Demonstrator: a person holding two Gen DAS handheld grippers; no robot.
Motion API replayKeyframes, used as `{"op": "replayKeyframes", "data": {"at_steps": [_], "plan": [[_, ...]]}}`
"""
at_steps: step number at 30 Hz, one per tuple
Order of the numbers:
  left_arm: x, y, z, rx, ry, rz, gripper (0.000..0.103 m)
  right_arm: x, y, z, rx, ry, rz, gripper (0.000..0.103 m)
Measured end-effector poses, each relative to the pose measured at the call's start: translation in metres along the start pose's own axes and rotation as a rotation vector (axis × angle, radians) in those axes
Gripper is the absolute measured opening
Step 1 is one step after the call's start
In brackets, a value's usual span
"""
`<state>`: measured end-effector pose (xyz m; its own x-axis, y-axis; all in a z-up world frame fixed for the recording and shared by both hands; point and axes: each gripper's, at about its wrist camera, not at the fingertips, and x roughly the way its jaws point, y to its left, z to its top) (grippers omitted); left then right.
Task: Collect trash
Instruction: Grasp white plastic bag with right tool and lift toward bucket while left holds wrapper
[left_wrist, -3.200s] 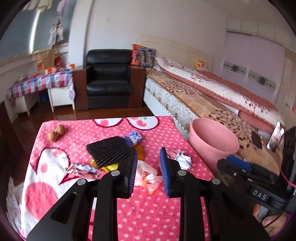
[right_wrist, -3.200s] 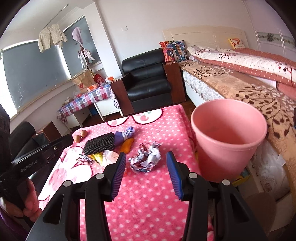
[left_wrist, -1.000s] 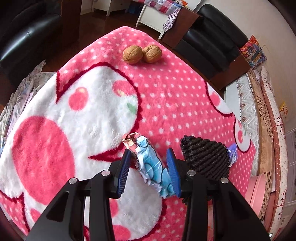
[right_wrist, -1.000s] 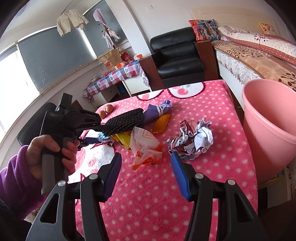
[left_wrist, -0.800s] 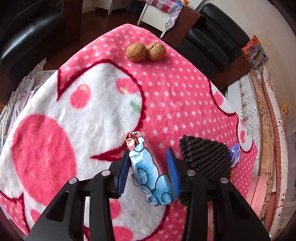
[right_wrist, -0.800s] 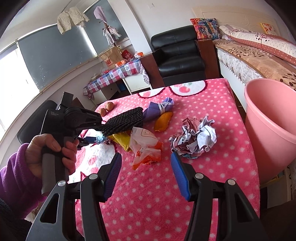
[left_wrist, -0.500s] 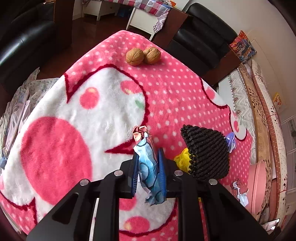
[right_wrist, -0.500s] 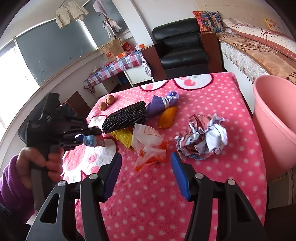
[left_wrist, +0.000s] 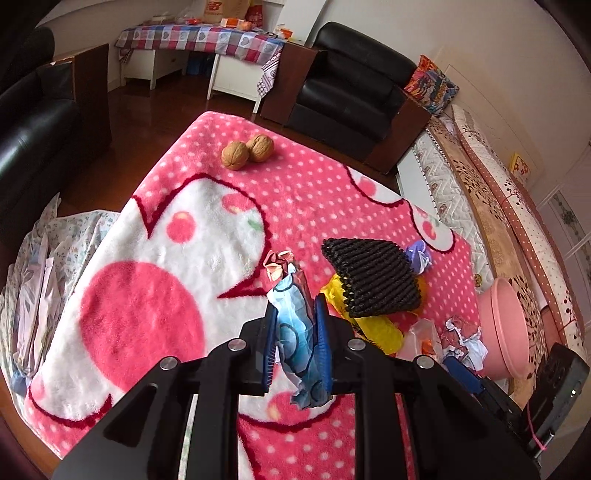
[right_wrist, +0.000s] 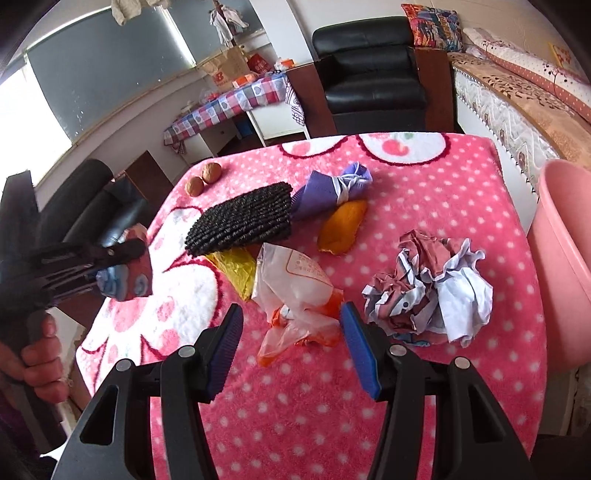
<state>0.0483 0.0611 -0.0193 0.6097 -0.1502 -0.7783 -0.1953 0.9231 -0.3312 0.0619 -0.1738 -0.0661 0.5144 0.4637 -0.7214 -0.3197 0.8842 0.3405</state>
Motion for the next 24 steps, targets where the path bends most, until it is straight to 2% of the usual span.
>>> {"op": "replayKeyframes", "data": {"at_steps": [4,7,19,24], "plan": [[-0.009,-0.015,-0.004,0.072,-0.030,-0.024,0.019,0.008,0.003,-0.002,-0.008,0.023,-0.019,0.029],[-0.014,-0.022,-0.006,0.098,-0.042,-0.041,0.019,0.007,0.001,-0.007,0.000,0.019,-0.004,0.024],[-0.026,-0.057,-0.011,0.198,-0.080,-0.117,0.019,-0.050,-0.011,-0.010,0.070,-0.103,0.042,0.022],[-0.034,-0.091,-0.011,0.274,-0.120,-0.181,0.019,-0.086,-0.027,-0.005,0.096,-0.191,-0.002,0.022]]}}
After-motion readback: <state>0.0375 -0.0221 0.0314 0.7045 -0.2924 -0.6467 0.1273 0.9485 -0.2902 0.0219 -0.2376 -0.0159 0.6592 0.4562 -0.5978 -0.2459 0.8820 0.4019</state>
